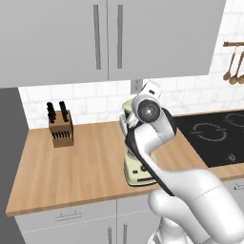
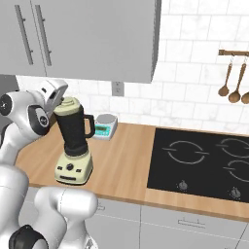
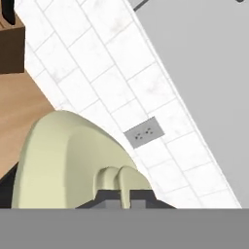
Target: Close the lid blender by securely placing the lid on top.
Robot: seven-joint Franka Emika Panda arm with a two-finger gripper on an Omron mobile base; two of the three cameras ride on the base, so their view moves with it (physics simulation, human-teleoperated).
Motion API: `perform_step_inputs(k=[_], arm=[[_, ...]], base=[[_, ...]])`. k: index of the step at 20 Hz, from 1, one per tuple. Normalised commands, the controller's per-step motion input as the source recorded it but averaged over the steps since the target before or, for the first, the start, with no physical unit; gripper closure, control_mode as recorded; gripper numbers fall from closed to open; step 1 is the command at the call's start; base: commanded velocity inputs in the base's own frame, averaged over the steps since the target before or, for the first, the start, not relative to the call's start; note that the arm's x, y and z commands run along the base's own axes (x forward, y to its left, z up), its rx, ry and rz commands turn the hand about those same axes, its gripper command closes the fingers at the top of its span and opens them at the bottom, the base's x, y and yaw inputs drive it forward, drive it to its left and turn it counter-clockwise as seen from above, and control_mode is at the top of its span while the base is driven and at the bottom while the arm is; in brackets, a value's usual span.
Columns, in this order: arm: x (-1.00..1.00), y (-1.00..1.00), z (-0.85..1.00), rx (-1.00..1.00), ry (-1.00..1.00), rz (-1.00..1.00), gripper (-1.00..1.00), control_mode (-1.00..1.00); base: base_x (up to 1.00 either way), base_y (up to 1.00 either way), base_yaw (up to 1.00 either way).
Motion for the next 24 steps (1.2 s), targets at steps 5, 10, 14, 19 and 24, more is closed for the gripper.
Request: perform_step_inputs(k=[5, 10, 14, 19, 24], arm=[[-0.01, -0.20, 0.00, -0.04, -0.02, 0.00, 1.00, -1.00], [0.00, -0.01, -0.18, -0.01, 0.00, 0.02, 1.00, -1.00], [-0.21, 0.00, -0.19, 0.00, 0.06, 0.09, 1.00, -1.00], [-0.33, 0.12, 0.06, 0.00, 0.01, 0.10, 1.00, -1.00], [-0.07, 0.02, 0.35, 0.00, -0.01, 0.04, 1.00, -1.00]], base=[[0.00, 0.00, 0.00], [0.00, 0.00, 0.00], [0.00, 0.00, 0.00], [0.00, 0.00, 0.00], [0.00, 0.00, 0.00]])
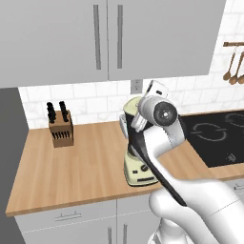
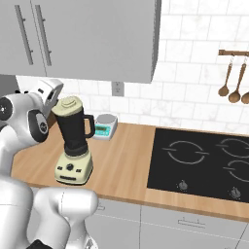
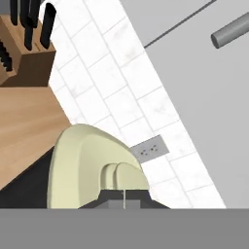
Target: Close the lid blender by securely placing the lid on top.
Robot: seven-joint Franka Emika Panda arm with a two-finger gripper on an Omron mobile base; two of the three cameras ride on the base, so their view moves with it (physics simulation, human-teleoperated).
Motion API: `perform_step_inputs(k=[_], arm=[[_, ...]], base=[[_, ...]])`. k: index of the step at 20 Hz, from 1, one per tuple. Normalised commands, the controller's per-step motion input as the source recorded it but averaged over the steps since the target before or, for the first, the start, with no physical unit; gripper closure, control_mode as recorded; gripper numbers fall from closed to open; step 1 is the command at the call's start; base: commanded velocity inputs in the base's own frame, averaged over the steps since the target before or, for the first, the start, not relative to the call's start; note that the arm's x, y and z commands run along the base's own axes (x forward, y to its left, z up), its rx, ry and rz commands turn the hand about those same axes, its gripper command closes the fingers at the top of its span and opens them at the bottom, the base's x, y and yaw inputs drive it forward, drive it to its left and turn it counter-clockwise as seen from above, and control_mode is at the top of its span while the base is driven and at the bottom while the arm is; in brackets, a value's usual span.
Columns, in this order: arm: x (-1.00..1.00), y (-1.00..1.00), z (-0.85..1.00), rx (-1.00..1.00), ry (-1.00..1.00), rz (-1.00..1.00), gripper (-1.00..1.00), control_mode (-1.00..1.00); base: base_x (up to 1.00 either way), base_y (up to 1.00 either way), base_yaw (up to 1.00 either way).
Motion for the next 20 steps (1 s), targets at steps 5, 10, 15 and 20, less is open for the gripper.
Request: perform_step_inputs(k=[5, 10, 15, 20], arm=[[0.06, 0.00, 0.17, 0.00, 0.00, 0.00, 1.00, -1.00], [0.01, 0.00, 0.00, 0.00, 0.02, 0.00, 1.00, -1.00], [-0.08, 0.00, 0.05, 0.00, 0.02, 0.00, 1.00, -1.00], [0.00, 0.00, 0.00, 0.00, 0.03, 0.00, -1.00, -1.00]], base=[[0.00, 0.00, 0.00], [0.00, 0.00, 0.00], [0.00, 0.00, 0.00], [0.00, 0.00, 0.00]])
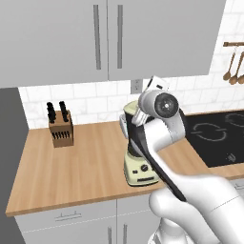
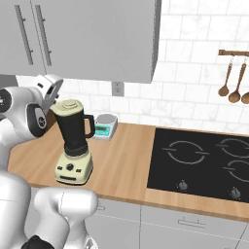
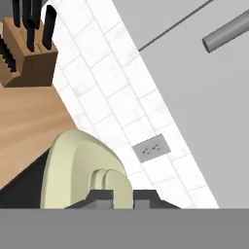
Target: Close the lid blender by securely placing the lid on top.
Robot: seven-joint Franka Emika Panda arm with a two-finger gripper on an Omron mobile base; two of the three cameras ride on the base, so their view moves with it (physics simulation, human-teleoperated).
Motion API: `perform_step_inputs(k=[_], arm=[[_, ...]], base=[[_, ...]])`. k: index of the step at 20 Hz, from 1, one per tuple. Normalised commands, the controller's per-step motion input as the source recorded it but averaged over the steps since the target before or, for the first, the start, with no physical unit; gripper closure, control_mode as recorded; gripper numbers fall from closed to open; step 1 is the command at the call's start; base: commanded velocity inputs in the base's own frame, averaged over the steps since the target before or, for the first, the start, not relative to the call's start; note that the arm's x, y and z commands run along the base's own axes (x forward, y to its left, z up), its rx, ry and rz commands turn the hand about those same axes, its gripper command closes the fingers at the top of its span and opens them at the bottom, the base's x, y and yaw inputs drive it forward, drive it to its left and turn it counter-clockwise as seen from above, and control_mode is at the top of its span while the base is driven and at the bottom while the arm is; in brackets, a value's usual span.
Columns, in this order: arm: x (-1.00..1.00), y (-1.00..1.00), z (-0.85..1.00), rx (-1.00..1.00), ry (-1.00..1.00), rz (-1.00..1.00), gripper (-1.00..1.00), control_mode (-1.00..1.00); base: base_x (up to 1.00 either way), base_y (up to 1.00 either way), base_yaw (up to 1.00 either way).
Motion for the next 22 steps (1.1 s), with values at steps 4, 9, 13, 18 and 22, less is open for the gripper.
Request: perform_step_inputs(k=[4, 9, 13, 18, 22], arm=[[-0.01, 0.00, 0.09, 0.00, 0.00, 0.00, -1.00, -1.00], [-0.45, 0.00, 0.19, 0.00, -0.01, 0.00, -1.00, -1.00], [-0.74, 0.00, 0.25, 0.00, 0.00, 0.00, -1.00, -1.00], [-0.87, 0.00, 0.33, 0.01, 0.00, 0.00, -1.00, -1.00], [-0.94, -0.20, 0.36, 0.05, 0.00, 0.00, -1.00, -1.00]], base=[[0.00, 0.00, 0.00], [0.00, 0.00, 0.00], [0.00, 0.00, 0.00], [0.00, 0.00, 0.00], [0.00, 0.00, 0.00]])
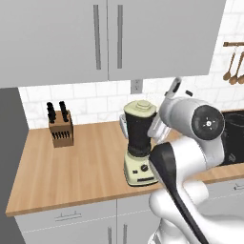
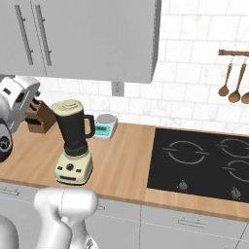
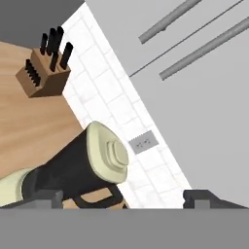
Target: Close the lid blender by securely placing the lid on top.
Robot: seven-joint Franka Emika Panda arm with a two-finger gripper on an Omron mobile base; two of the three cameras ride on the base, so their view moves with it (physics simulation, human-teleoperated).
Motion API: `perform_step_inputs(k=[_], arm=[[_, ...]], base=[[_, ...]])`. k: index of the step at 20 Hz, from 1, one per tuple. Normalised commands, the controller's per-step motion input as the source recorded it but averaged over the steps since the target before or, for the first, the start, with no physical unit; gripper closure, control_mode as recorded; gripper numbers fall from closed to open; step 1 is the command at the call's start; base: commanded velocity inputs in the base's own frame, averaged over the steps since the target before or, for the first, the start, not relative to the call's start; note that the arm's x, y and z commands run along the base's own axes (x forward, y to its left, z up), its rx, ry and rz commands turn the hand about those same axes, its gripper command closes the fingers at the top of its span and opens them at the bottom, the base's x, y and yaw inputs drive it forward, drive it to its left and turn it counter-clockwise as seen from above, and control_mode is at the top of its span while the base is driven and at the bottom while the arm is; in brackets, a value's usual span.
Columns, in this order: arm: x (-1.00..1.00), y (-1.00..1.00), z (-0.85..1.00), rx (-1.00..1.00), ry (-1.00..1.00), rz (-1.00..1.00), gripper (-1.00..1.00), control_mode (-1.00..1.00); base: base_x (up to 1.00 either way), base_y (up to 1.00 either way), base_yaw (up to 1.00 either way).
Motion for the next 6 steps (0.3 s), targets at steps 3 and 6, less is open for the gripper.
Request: perform_step_inputs(k=[3, 6], arm=[[-0.76, -0.80, 0.09, 0.12, 0.00, -0.03, -1.00, -1.00], [-0.72, -0.99, 0.00, 0.18, 0.01, -0.04, -1.00, -1.00]], base=[[0.00, 0.00, 0.00], [0.00, 0.00, 0.00]])
